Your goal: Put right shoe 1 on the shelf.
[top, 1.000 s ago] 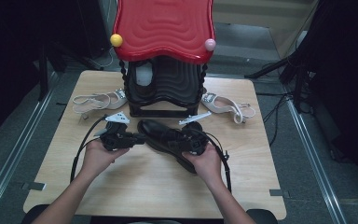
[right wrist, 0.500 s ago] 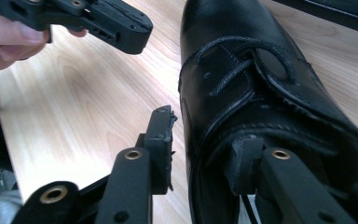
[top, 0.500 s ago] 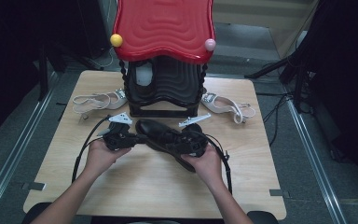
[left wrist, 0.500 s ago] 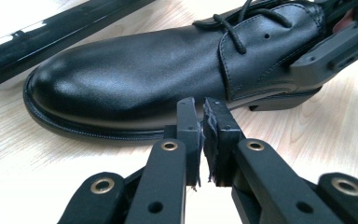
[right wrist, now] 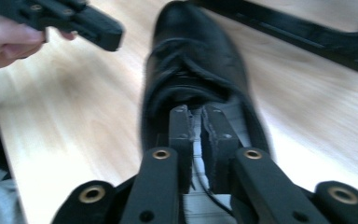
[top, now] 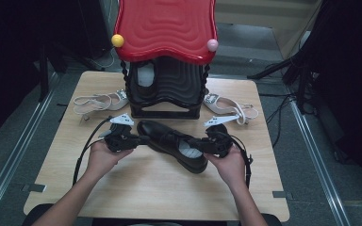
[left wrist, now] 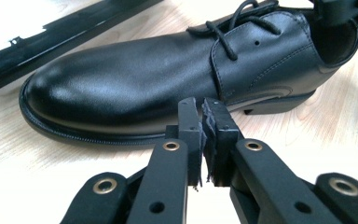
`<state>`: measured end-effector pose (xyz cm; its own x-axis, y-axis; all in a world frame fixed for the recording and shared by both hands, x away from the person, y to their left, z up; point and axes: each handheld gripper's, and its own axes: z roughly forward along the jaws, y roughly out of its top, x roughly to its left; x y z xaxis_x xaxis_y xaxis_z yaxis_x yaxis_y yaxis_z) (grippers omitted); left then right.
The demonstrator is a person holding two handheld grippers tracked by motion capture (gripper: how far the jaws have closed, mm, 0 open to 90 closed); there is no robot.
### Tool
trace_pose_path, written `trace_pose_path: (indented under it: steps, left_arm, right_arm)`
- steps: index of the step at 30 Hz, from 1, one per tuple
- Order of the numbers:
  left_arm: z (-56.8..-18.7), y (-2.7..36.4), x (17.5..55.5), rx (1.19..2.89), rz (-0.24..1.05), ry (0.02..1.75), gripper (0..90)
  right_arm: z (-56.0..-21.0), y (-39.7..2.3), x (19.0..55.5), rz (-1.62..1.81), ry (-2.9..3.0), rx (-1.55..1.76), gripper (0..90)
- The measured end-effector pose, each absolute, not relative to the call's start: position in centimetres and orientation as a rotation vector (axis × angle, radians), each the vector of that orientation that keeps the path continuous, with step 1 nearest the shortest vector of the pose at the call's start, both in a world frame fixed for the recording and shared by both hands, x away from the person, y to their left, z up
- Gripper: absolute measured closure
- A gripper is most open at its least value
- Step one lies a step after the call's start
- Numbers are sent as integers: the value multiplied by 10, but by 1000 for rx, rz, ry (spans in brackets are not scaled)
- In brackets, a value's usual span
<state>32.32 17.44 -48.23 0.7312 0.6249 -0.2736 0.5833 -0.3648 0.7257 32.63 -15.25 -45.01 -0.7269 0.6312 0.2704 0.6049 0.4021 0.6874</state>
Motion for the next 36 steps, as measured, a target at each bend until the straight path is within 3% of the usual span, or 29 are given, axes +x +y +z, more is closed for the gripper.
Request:
trace_pose_path:
  steps: [20,36]
  left_arm:
    - [-502,147,323,2103,-14,897,876]
    - [-506,151,329,2086,-46,914,882]
  right_arm:
    - [-479,-169,350,1176,2507,1254,900]
    - [-480,-163,342,1169,2515,1262,900]
